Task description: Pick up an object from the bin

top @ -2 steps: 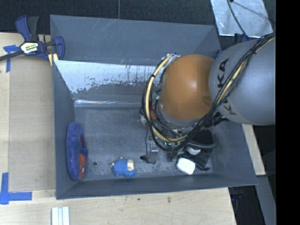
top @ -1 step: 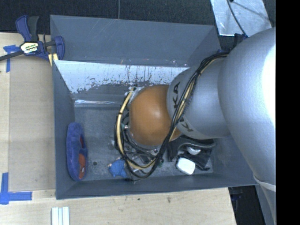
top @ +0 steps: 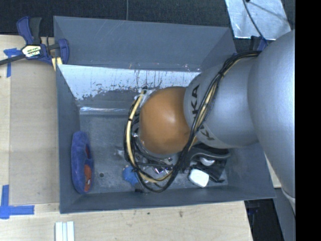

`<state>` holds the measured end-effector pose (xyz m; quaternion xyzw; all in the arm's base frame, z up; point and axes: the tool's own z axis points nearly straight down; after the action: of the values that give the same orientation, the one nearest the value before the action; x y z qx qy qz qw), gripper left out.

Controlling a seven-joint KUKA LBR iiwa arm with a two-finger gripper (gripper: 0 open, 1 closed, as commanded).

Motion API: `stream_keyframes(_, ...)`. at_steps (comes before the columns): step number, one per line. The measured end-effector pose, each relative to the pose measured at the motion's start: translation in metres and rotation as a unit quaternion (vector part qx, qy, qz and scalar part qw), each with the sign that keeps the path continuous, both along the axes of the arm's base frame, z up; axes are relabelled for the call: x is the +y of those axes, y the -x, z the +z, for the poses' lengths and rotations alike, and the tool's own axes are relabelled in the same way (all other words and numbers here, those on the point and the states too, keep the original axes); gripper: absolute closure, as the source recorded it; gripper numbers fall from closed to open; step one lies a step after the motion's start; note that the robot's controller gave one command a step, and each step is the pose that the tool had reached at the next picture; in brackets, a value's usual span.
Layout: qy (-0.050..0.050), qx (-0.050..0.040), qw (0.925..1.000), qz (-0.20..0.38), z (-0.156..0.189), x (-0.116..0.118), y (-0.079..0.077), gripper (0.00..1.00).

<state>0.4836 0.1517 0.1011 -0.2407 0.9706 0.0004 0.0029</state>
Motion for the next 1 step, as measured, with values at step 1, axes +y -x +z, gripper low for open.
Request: stream_keyframes(1, 0.000, -0.0004, 0.9981, 0.061, 0.0051, -0.0126, -0.0002, 0.00)
